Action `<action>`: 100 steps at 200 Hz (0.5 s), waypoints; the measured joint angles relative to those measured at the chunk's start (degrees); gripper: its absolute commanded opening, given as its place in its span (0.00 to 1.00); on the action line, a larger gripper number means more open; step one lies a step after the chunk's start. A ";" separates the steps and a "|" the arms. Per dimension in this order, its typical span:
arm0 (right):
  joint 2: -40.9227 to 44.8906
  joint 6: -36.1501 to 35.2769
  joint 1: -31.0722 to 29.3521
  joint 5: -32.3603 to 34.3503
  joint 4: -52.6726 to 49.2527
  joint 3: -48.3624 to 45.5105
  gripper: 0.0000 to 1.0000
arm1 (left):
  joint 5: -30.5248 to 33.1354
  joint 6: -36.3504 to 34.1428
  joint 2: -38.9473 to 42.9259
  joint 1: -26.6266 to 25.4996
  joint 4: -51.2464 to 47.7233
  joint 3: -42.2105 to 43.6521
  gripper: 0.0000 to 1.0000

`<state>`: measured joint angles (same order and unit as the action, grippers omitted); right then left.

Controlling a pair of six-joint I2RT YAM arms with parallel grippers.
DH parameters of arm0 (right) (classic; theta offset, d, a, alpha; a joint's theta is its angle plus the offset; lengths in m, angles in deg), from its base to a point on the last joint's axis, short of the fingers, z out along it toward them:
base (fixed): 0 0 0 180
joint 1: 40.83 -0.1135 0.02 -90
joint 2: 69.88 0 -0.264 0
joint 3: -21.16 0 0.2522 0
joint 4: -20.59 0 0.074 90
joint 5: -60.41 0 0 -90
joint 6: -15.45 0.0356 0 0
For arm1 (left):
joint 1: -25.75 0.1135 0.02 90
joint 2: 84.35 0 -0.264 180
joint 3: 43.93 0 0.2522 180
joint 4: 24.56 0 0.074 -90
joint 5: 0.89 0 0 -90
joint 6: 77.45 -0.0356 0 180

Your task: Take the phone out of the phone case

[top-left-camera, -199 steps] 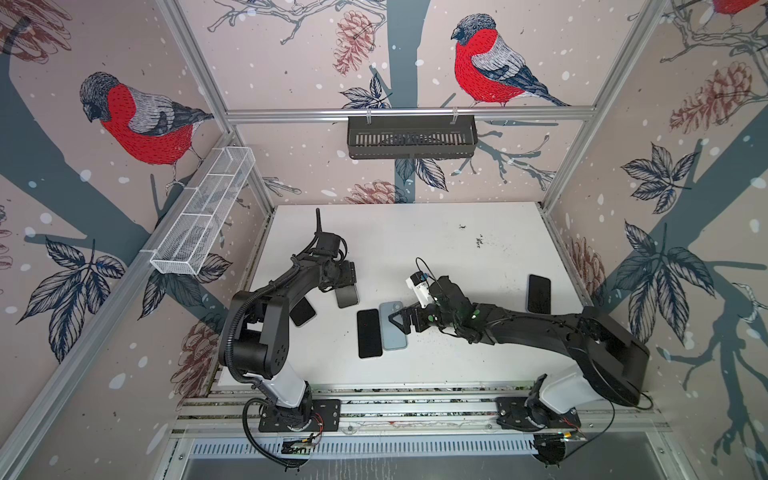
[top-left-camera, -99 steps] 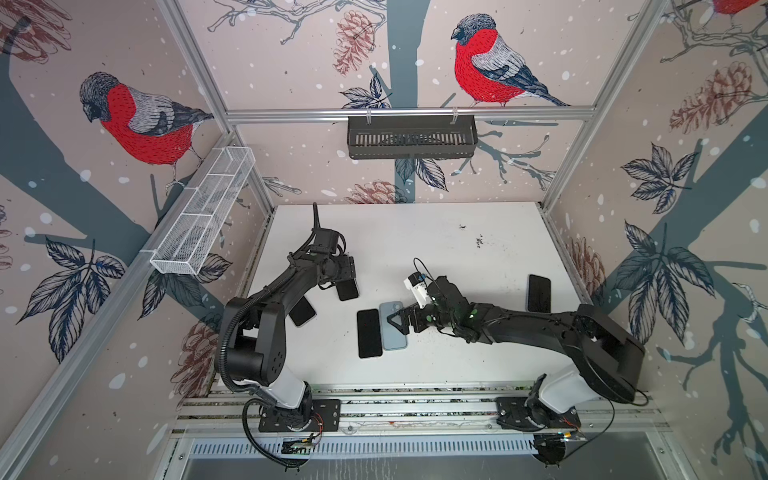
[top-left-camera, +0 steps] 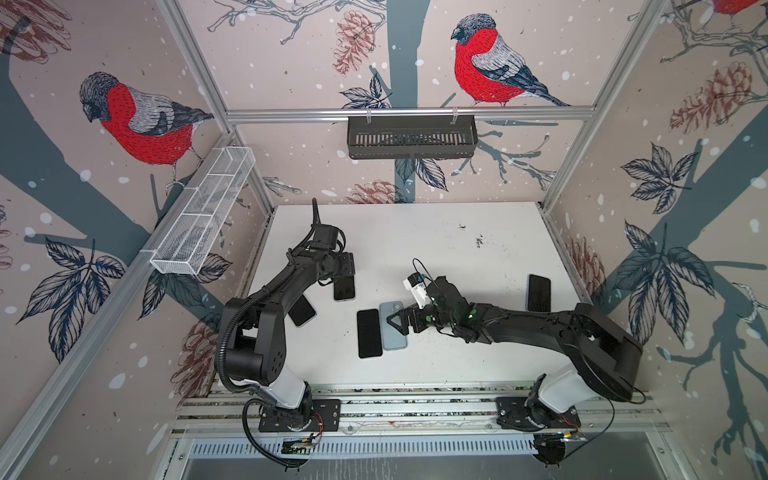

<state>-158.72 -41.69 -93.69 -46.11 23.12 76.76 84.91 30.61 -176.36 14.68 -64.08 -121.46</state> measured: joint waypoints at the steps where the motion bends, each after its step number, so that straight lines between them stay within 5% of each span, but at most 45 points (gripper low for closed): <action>1: -0.02 0.00 0.00 0.00 0.04 0.00 1.00 | 0.20 -0.02 -0.07 -0.07 -0.09 0.00 0.88; 36: -0.39 0.00 0.00 -0.59 0.50 0.00 1.00 | 5.22 -1.55 -4.44 -3.72 -2.36 -0.83 0.99; 100: -0.61 0.04 -0.35 -1.42 0.81 -0.02 1.00 | 11.19 -1.57 -10.03 -4.44 -3.50 -1.22 0.97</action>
<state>-159.33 -41.65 -94.04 -47.53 23.93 76.74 96.10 29.04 -186.39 10.25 -67.58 -122.69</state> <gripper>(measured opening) 0.995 0.977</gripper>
